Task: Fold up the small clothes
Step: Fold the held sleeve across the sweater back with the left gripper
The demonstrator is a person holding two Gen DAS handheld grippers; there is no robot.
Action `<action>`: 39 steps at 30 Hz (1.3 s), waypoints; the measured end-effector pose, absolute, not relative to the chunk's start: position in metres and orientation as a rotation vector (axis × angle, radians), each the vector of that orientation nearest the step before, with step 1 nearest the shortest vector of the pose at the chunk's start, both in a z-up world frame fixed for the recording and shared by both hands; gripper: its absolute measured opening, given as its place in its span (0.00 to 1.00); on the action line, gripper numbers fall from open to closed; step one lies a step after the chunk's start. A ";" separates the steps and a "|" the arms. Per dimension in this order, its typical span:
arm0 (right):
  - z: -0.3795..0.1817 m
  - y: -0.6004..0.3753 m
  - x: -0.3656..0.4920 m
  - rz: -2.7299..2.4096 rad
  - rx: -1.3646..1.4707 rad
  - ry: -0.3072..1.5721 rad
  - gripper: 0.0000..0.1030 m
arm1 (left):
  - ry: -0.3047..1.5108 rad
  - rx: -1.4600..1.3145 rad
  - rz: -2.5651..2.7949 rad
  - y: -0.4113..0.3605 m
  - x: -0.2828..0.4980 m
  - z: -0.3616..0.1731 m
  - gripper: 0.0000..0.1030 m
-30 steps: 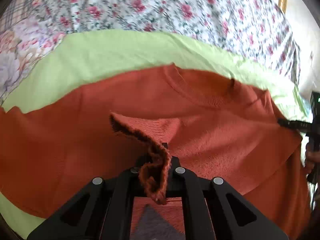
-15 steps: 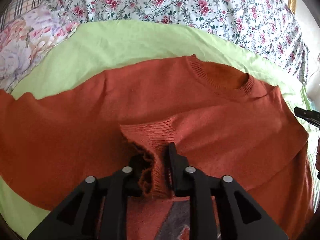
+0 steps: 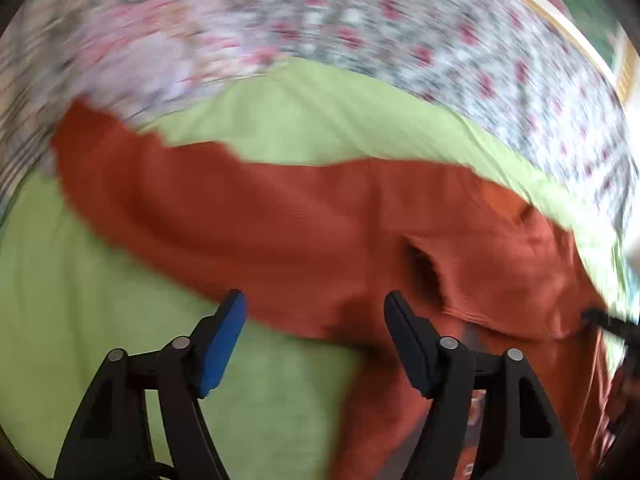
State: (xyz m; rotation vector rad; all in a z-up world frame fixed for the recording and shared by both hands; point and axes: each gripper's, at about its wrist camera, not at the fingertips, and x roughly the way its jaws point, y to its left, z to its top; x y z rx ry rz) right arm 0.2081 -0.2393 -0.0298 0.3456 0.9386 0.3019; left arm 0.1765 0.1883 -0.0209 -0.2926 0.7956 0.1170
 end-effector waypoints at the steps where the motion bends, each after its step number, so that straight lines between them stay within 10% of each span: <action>1: -0.032 -0.234 0.203 0.312 0.349 0.944 0.52 | 0.792 -0.325 0.146 0.203 0.173 -0.023 0.77; 18: -0.043 -0.182 0.156 0.359 0.339 1.026 0.57 | 0.685 -0.754 0.480 0.449 0.221 -0.059 0.78; 22: -0.045 -0.174 0.150 0.364 0.321 1.042 0.57 | 0.696 -0.718 0.481 0.458 0.240 -0.058 0.07; 39: -0.032 -0.215 0.118 0.290 0.426 0.962 0.57 | 0.564 -0.451 0.019 0.196 0.217 0.019 0.05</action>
